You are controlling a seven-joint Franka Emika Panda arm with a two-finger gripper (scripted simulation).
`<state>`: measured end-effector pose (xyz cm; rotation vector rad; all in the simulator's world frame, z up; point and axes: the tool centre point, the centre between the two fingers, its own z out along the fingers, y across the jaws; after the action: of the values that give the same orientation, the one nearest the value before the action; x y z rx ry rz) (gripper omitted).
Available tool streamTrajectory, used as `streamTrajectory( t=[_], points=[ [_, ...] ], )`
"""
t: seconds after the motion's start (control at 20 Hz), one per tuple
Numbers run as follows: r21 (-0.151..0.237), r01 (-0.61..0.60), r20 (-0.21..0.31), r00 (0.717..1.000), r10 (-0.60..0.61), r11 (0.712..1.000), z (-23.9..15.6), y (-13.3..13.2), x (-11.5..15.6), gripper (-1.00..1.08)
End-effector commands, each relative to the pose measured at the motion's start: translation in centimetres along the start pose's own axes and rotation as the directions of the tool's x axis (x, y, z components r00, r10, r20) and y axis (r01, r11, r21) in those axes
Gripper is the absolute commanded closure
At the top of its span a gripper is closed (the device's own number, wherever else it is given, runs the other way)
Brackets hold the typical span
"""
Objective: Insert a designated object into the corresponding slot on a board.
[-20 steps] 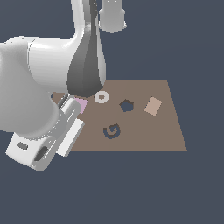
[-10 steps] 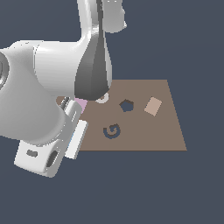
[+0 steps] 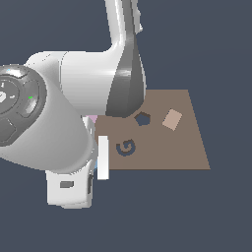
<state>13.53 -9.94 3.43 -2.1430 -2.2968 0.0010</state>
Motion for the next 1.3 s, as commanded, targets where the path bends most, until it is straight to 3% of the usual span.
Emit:
streamTrajectory(
  t=[0.0, 0.2, 0.35, 0.65, 0.8, 0.95, 1.1, 1.25],
  points=[
    [-0.001, 0.097, 0.000, 0.995, -0.097, 0.995, -0.1, 0.4, 1.2, 1.08],
    [-0.001, 0.246, 0.000, 0.969, -0.246, 0.969, -0.1, 0.7, 3.2, 1.08],
    [-0.001, 0.355, 0.000, 0.935, -0.355, 0.935, -0.2, 0.8, 4.8, 1.08],
    [-0.001, 0.565, 0.001, 0.825, -0.565, 0.825, -0.2, 0.3, 7.9, 1.08],
    [-0.001, 0.665, 0.001, 0.747, -0.665, 0.747, -0.3, -0.3, 9.5, 1.08],
    [-0.001, 0.759, 0.001, 0.651, -0.759, 0.651, -0.3, -1.1, 11.2, 1.08],
    [-0.001, 0.844, 0.002, 0.536, -0.844, 0.536, -0.4, -2.3, 12.8, 1.08],
    [-0.001, 0.917, 0.002, 0.400, -0.917, 0.400, -0.4, -3.7, 14.3, 1.08]
  ],
)
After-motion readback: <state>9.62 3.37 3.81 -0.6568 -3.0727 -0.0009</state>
